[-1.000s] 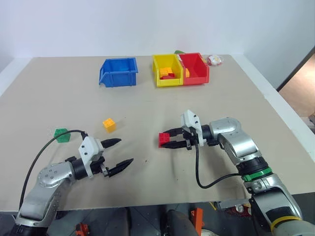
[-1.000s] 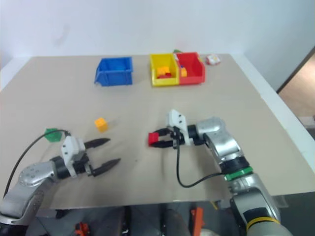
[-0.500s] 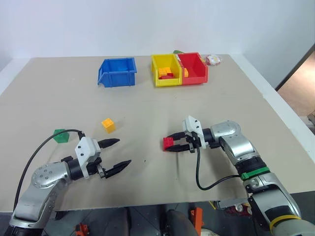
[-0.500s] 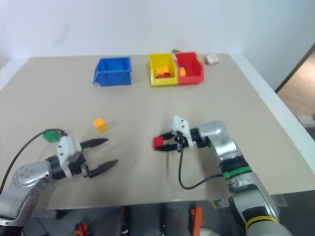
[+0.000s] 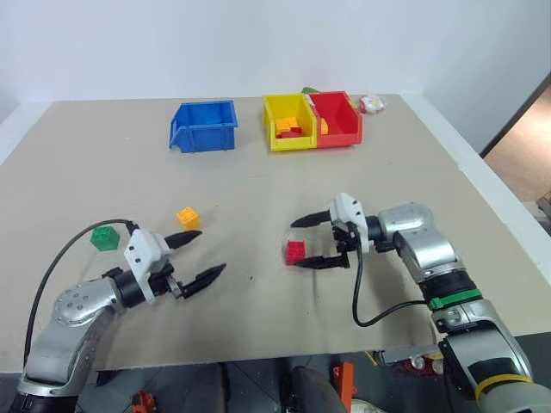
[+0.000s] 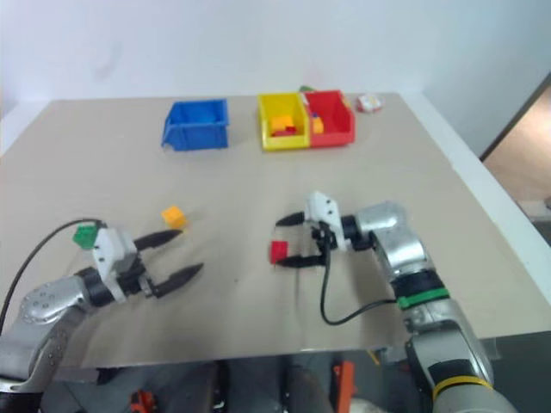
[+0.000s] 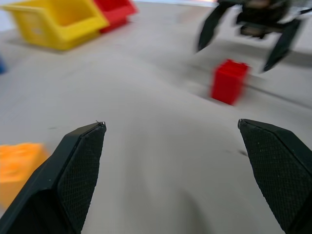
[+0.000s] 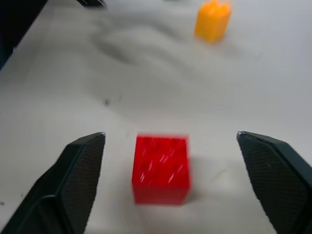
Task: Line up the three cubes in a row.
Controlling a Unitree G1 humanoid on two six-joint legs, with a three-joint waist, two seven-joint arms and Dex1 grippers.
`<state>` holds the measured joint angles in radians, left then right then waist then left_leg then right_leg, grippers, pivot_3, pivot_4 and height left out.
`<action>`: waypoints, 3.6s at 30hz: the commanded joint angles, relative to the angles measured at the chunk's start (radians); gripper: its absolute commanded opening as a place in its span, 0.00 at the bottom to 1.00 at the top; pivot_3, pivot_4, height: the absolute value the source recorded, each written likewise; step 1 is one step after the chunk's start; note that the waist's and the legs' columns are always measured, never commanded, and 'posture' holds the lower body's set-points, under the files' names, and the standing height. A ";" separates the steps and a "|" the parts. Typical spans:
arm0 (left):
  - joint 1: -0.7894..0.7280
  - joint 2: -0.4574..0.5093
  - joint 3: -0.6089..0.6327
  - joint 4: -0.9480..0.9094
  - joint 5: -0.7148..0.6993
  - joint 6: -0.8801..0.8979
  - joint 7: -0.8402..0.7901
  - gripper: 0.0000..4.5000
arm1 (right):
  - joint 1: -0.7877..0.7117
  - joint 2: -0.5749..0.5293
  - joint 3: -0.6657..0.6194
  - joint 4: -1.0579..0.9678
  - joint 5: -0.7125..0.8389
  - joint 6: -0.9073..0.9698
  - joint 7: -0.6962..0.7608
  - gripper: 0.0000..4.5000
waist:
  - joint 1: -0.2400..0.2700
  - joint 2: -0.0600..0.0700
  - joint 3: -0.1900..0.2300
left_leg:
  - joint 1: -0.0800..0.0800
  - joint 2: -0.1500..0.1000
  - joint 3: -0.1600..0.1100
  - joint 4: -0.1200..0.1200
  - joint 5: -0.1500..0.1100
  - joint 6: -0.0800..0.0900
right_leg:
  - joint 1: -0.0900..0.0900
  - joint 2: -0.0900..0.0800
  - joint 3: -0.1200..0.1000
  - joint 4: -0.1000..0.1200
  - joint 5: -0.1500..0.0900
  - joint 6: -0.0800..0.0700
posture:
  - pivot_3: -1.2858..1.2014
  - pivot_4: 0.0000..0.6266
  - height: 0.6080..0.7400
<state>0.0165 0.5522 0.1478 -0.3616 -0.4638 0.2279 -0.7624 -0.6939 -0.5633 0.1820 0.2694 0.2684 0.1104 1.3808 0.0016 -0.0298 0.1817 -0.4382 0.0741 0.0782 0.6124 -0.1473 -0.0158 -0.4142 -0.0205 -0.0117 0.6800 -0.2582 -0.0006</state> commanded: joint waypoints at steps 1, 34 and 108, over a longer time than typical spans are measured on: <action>-0.005 -0.046 0.086 -0.026 0.014 0.002 0.141 1.00 | 0.032 -0.022 -0.073 -0.190 0.082 0.113 -0.061 0.99 | 0.002 0.000 0.000 | 0.000 0.001 0.000 0.000 0.000 0.000 | 0.000 0.000 0.000 0.000 0.000 0.000 | 0.52 0.24 1.00; 0.024 -0.161 0.339 0.103 0.057 0.106 0.545 1.00 | 0.156 0.000 -0.085 -0.473 0.202 0.286 -0.228 0.99 | 0.003 -0.003 -0.001 | -0.002 0.007 0.002 0.004 -0.002 -0.003 | -0.002 0.004 0.001 0.000 0.000 -0.007 | 0.52 0.24 1.00; -0.614 -0.063 -0.400 0.759 0.326 -0.328 -0.546 0.30 | 0.195 -0.140 -0.099 -0.549 0.211 0.297 -0.210 1.00 | 0.003 -0.003 0.000 | -0.006 0.009 0.009 0.008 -0.005 -0.004 | -0.008 0.015 0.006 0.002 0.004 0.000 | 0.52 0.24 1.00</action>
<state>-0.6026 0.4862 -0.2387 0.4091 -0.1581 -0.1026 -1.3113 -0.4818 -0.7006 0.0915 -0.2560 0.4717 0.4112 1.1711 0.0049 -0.0323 0.1812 -0.4439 0.0827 0.0874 0.6206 -0.1518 -0.0195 -0.4217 -0.0056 -0.0056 0.6818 -0.2545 -0.0006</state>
